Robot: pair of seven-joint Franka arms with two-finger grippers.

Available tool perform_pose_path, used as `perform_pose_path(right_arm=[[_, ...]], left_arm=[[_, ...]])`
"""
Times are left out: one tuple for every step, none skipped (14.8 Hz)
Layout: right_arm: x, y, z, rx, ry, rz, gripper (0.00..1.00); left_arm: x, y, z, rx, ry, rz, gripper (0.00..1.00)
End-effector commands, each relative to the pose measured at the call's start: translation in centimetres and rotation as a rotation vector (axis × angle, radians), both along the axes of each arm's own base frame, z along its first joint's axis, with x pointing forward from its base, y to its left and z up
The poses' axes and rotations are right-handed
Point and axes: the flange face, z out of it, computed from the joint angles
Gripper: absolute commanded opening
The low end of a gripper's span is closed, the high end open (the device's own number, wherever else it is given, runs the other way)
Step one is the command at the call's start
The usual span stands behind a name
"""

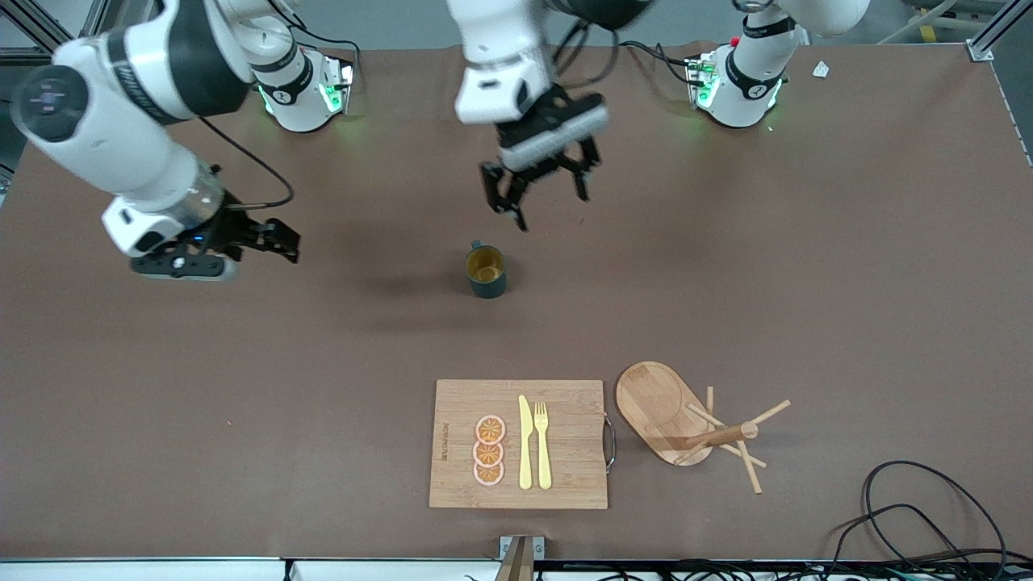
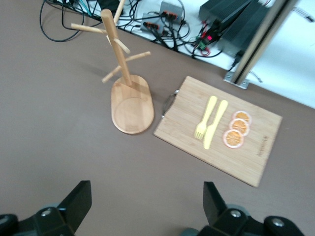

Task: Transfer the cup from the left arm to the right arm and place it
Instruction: 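Carry the mug toward the right gripper and lower it to the table, then open the left gripper, releasing the mug upright on the table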

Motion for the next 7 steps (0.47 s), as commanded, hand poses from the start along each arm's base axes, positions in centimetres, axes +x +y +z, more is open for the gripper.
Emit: perform_pose_path(right_arm=[[-2.7, 3.8, -2.4, 0.024, -0.032, -0.052, 1.00], [-3.5, 5.8, -3.9, 0.022, -0.029, -0.040, 1.00], [-4.1, 7.8, -5.7, 0.019, -0.021, -0.036, 1.00], [-4.7, 9.9, -7.1, 0.018, -0.015, -0.041, 1.00], [-5.3, 12.1, -8.8, 0.006, -0.002, -0.052, 1.00], [-5.9, 14.3, -10.7, 0.005, 0.000, -0.068, 1.00], [-6.3, 16.0, -12.6, 0.005, -0.007, -0.081, 1.00]], left_arm=[[3.8, 6.1, 1.8, -0.049, 0.085, -0.011, 1.00], [5.7, 8.7, 2.1, -0.063, 0.115, -0.009, 1.00], [7.0, 11.0, 2.7, -0.081, 0.143, -0.029, 1.00], [8.1, 13.2, 3.3, -0.100, 0.169, -0.055, 1.00], [9.5, 15.9, 3.7, -0.114, 0.190, -0.072, 1.00], [10.4, 18.4, 4.4, -0.120, 0.201, -0.090, 1.00], [11.0, 20.4, 4.8, -0.116, 0.224, -0.119, 1.00]])
